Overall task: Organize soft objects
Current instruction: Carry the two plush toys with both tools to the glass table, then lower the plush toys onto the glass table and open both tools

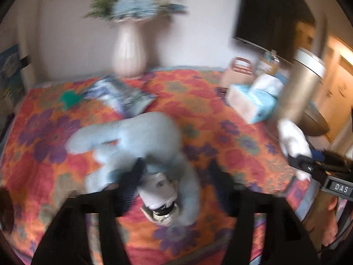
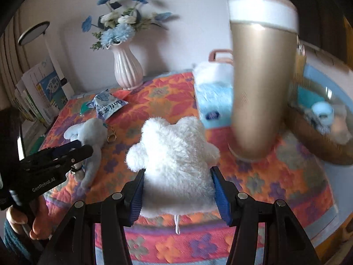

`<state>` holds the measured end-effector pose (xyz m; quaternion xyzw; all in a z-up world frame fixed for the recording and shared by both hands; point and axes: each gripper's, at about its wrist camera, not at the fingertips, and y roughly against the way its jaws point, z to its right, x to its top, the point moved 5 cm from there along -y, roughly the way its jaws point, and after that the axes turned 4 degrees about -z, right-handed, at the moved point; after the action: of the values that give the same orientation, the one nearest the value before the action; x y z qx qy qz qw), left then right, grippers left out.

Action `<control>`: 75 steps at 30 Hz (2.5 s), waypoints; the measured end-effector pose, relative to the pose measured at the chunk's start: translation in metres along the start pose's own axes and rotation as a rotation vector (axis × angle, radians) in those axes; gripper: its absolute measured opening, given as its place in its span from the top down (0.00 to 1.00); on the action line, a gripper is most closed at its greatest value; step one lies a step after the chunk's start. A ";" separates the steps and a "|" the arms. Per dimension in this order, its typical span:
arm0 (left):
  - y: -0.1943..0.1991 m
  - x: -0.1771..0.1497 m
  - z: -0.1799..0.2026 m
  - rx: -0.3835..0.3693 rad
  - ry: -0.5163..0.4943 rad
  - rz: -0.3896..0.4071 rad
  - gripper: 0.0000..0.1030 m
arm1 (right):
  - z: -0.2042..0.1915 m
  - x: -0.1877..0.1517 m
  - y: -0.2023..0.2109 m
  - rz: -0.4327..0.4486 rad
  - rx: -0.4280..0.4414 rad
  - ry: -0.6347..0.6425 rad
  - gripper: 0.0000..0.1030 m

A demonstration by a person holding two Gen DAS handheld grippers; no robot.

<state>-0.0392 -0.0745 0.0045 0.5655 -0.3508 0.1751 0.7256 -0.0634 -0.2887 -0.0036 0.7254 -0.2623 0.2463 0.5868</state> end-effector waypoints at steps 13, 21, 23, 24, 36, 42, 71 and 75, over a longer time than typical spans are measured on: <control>-0.043 0.015 -0.033 0.084 0.093 -0.100 0.20 | 0.001 -0.016 -0.013 -0.044 0.095 -0.005 0.47; -0.014 0.012 0.010 0.017 -0.008 -0.049 0.28 | 0.003 -0.014 -0.002 -0.030 0.123 0.007 0.47; -0.001 0.013 0.042 -0.040 -0.061 -0.028 0.28 | 0.005 -0.014 0.004 -0.046 0.102 0.026 0.47; 0.004 0.014 0.057 -0.072 -0.090 -0.020 0.28 | 0.007 -0.014 0.008 -0.054 0.090 0.041 0.47; 0.045 0.053 0.189 -0.727 -0.125 -0.027 0.28 | 0.129 0.002 0.122 0.083 -0.042 -0.076 0.47; 0.050 0.052 0.275 -0.629 -0.272 0.009 0.28 | 0.175 -0.001 0.145 0.132 -0.090 -0.162 0.47; -0.085 0.091 0.396 0.088 -0.422 0.162 0.18 | 0.300 0.154 0.056 -0.005 -0.187 -0.081 0.37; -0.072 0.079 0.403 0.085 -0.487 0.189 0.18 | 0.307 0.141 0.071 0.029 -0.181 -0.131 0.37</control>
<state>-0.0630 -0.4878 0.0560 0.5856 -0.5588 0.1153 0.5758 0.0086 -0.6155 0.0832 0.6802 -0.3316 0.1822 0.6279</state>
